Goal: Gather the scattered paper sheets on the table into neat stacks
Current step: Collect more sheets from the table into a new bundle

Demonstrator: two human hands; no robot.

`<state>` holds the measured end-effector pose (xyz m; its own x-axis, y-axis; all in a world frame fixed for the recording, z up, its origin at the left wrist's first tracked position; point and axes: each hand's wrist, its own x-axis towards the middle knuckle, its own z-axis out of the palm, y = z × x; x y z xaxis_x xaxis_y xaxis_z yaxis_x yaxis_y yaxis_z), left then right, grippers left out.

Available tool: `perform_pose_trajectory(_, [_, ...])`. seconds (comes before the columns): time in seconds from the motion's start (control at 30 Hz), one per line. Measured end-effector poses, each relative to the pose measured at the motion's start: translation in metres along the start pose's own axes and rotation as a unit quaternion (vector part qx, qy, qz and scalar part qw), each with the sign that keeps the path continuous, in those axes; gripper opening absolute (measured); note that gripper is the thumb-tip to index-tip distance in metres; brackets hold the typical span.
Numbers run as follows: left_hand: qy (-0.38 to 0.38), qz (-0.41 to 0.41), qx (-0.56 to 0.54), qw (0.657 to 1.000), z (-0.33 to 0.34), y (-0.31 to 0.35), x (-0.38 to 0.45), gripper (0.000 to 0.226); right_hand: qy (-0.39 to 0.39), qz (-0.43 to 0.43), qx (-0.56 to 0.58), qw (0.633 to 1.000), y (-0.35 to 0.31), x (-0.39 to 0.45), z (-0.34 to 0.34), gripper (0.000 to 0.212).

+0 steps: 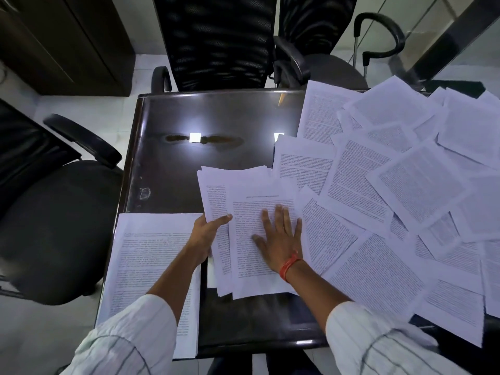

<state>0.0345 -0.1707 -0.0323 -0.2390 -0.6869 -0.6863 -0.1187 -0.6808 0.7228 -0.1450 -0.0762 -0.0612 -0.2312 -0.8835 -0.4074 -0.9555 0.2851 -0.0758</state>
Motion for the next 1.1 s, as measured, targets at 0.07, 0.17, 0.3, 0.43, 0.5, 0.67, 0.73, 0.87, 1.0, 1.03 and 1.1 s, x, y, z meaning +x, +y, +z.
perform_pose_trajectory(0.07, [0.001,0.006,0.012,1.000,0.004,-0.001,0.002,0.035,0.002,-0.014,-0.002,1.000,-0.007,0.004,-0.001,0.080])
perform_pose_trajectory(0.17, [0.012,0.010,0.003,1.000,0.003,-0.004,0.006,0.035,-0.015,-0.064,-0.003,0.998,-0.018,0.010,-0.006,0.077])
perform_pose_trajectory(0.3, [0.018,0.021,-0.010,1.000,-0.003,0.003,0.000,0.028,0.079,-0.069,0.147,0.984,-0.015,0.012,-0.021,0.072])
perform_pose_trajectory(0.43, [0.002,0.056,-0.039,0.998,-0.013,0.030,-0.008,0.028,0.125,0.094,0.512,0.844,0.005,0.021,-0.057,0.096])
perform_pose_trajectory(0.5, [0.013,0.070,-0.055,0.996,-0.010,0.049,-0.009,0.026,0.082,0.125,0.624,0.767,0.013,0.031,-0.087,0.082])
perform_pose_trajectory(0.67, [0.011,0.186,-0.049,0.981,0.021,0.099,-0.030,0.027,0.211,0.017,0.624,0.752,0.024,0.021,-0.162,0.018])
perform_pose_trajectory(0.73, [-0.027,0.257,-0.050,0.965,0.031,0.111,-0.044,0.031,0.278,-0.023,0.635,0.720,0.033,0.007,-0.183,0.020])
perform_pose_trajectory(0.87, [-0.058,0.316,-0.033,0.946,0.046,0.100,-0.055,0.026,0.303,-0.054,0.631,0.712,0.058,-0.015,-0.163,0.028])
perform_pose_trajectory(1.0, [-0.056,0.287,0.038,0.955,0.057,0.066,-0.056,0.037,0.256,-0.020,0.620,0.742,0.074,-0.025,-0.131,0.032])
perform_pose_trajectory(1.03, [-0.056,0.288,0.056,0.954,0.061,0.062,-0.058,0.035,0.252,-0.017,0.625,0.738,0.076,-0.026,-0.129,0.031])
perform_pose_trajectory(1.1, [-0.057,0.300,0.074,0.949,0.070,0.061,-0.063,0.031,0.258,-0.017,0.638,0.726,0.078,-0.028,-0.132,0.030])
